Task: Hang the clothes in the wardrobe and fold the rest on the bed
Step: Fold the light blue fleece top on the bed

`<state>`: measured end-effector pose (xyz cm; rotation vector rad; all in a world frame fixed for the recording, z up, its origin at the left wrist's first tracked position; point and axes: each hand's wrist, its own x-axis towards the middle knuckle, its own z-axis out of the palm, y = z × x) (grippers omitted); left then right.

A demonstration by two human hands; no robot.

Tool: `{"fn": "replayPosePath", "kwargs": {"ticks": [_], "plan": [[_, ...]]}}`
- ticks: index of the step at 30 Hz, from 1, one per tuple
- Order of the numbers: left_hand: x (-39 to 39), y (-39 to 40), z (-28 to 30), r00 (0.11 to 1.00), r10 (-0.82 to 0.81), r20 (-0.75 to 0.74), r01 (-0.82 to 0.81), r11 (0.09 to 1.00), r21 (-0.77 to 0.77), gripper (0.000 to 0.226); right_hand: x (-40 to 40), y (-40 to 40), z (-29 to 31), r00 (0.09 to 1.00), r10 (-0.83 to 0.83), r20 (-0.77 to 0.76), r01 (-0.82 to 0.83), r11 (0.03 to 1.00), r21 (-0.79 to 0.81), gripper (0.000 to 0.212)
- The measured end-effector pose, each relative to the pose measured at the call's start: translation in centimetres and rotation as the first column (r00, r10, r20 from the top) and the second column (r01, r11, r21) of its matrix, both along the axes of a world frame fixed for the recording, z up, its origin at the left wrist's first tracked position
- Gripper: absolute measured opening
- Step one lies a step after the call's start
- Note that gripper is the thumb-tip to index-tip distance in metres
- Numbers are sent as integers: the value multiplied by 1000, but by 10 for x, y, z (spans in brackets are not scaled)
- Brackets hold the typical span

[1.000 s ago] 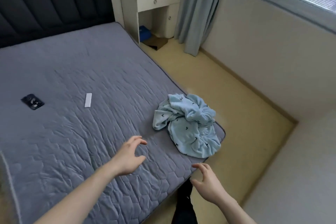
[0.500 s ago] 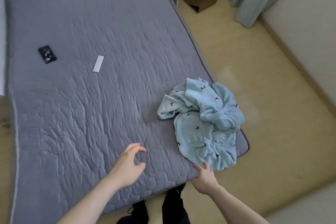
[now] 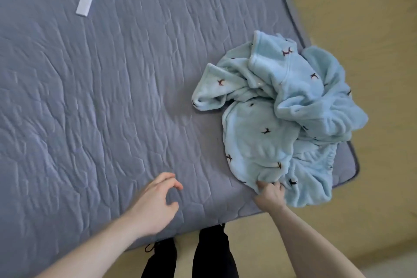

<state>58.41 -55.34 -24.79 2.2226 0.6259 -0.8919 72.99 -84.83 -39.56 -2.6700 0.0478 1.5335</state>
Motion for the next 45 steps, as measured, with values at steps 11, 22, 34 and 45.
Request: {"fn": "replayPosePath", "kwargs": {"ticks": [11, 22, 34, 45], "plan": [[-10, -4, 113, 994, 56, 95, -53, 998, -25, 35, -1, 57, 223, 746, -665, -35, 493, 517, 700, 11], [-24, 35, 308, 851, 65, 521, -29, 997, -77, 108, -69, 143, 607, 991, -73, -110, 124, 225, 967, 7], [-68, 141, 430, 556, 538, 633, -405, 841, -359, 37, -114, 155, 667, 808, -388, 444, -229, 487, 843, 24], [-118, 226, 586, 400, 291, 869, -316, 934, -167, 10, -115, 226, 627, 898, -83, 433, -304, 595, 744, 37]]}}
